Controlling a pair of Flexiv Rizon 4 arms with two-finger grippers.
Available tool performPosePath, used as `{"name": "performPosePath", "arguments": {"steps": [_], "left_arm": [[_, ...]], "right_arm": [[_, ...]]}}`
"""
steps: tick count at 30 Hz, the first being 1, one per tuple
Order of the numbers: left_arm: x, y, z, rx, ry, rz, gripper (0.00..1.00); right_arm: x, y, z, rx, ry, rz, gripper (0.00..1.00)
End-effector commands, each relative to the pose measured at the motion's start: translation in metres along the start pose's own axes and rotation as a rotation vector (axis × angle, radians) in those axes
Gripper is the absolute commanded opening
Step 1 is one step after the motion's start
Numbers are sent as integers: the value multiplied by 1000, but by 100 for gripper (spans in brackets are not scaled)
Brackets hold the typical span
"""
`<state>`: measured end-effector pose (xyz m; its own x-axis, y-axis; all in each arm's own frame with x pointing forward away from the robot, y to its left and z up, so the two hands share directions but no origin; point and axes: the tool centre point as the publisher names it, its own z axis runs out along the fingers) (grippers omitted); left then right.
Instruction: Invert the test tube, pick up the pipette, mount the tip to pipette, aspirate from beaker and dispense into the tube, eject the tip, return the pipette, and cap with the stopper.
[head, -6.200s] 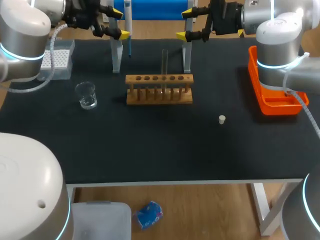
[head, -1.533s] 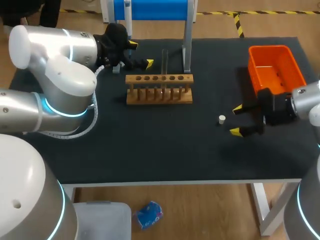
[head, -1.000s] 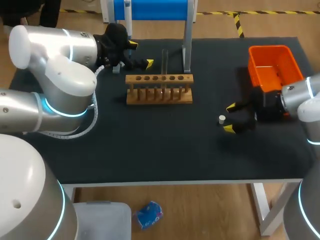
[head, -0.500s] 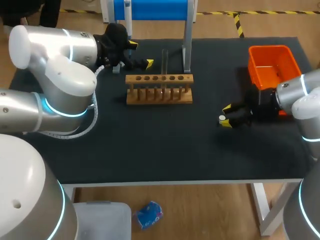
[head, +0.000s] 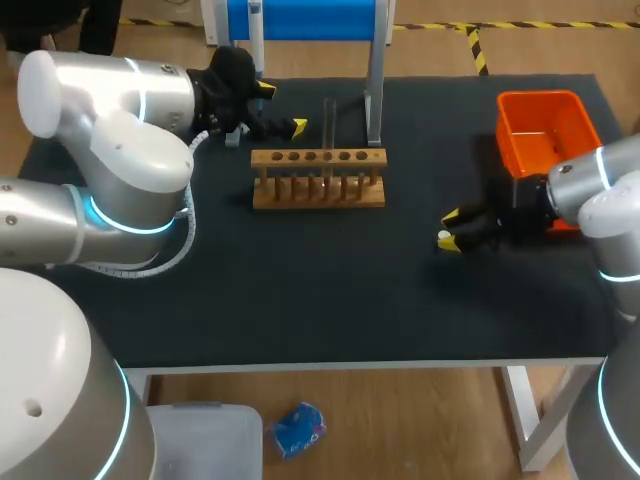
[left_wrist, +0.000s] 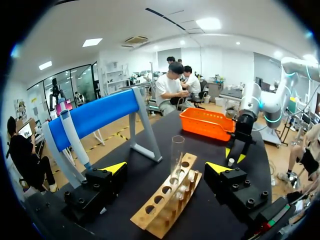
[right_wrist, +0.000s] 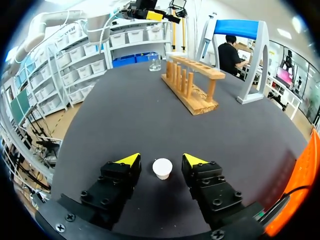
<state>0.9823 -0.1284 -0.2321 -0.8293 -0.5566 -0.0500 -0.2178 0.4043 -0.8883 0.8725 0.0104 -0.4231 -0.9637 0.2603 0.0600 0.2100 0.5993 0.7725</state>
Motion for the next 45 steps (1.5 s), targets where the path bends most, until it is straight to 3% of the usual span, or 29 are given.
{"name": "performPosePath", "arguments": {"steps": [1,15,21,26,29,30,45], "left_arm": [[0,2,0,6,0,2,100],[0,2,0,6,0,2,100],[0,2,0,6,0,2,100],[0,2,0,6,0,2,100],[0,2,0,6,0,2,100],[0,2,0,6,0,2,100],[0,2,0,6,0,2,100]], "right_arm": [[-1,0,5,7,2,0,50],[-3,-2,7,16,5,-1,47],[-2,-3,7,17,4,1,39],[-2,-4,7,18,5,4,24],[-2,-4,7,18,5,6,3],[-2,-4,7,19,5,6,0],[-1,2,0,12,-13,-9,0]]}}
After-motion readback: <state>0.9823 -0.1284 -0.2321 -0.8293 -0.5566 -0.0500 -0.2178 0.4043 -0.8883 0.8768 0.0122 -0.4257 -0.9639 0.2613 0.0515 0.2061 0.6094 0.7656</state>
